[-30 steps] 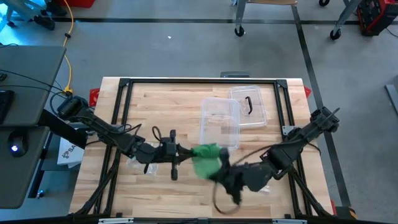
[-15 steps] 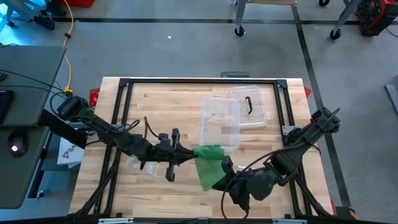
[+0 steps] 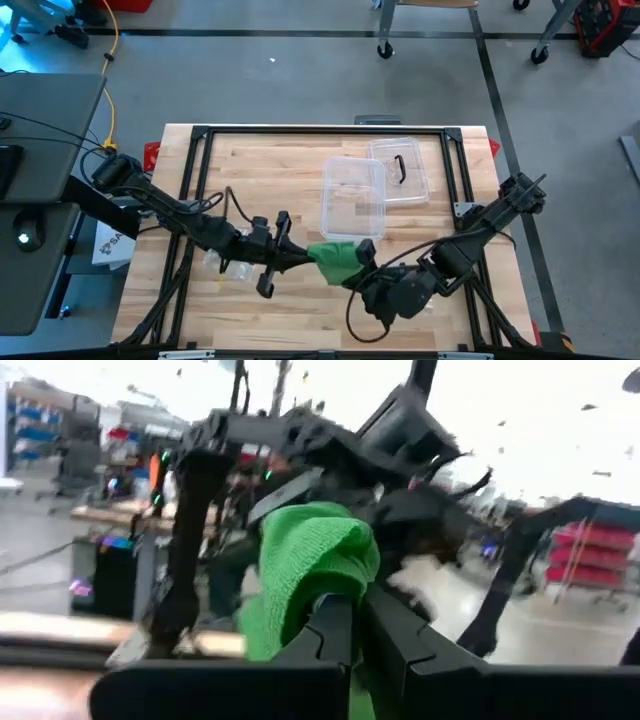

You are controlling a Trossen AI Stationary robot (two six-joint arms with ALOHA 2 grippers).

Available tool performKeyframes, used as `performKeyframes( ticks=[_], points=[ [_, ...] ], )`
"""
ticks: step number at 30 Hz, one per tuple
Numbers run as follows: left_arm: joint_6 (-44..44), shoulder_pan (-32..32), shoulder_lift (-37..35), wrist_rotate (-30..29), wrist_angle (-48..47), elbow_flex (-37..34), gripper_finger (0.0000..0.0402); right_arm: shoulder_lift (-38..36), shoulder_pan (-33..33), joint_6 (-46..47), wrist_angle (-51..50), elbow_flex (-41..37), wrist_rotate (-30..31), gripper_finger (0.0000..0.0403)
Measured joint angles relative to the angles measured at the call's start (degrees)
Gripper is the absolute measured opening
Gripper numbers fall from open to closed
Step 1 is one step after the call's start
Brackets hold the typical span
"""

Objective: Roll bandage
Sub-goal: Roll the green bandage

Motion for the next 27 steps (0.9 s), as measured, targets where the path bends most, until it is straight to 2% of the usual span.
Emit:
performKeyframes(
  ticks=[3,7,13,18,23,27],
  points=[
    [-0.58,0.18,0.02,-2.78,-2.39,0.00,0.0004,0.01,2.25,2.69,-0.25,-0.09,-1.25,0.0000],
    [1.64,0.17,0.02,-5.83,-2.37,0.02,0.0004,0.00,5.59,8.77,-0.06,-0.09,-6.87,0.0000],
    [0.72,1.52,0.04,-5.41,-2.81,0.02,0.0003,0.03,8.79,9.59,2.40,-0.09,-6.74,0.0000],
    [2.95,1.62,0.04,2.04,0.22,0.07,0.0003,1.91,6.45,7.77,3.39,-0.52,-2.04,0.0000],
    [2.55,1.12,-0.01,2.36,-9.65,0.09,0.0003,2.71,5.46,2.82,9.37,-2.03,0.64,0.0000],
    [-1.01,1.20,0.68,1.03,-13.92,0.04,0.0003,1.83,6.16,1.68,14.15,-0.53,12.71,0.0000]
  ],
)
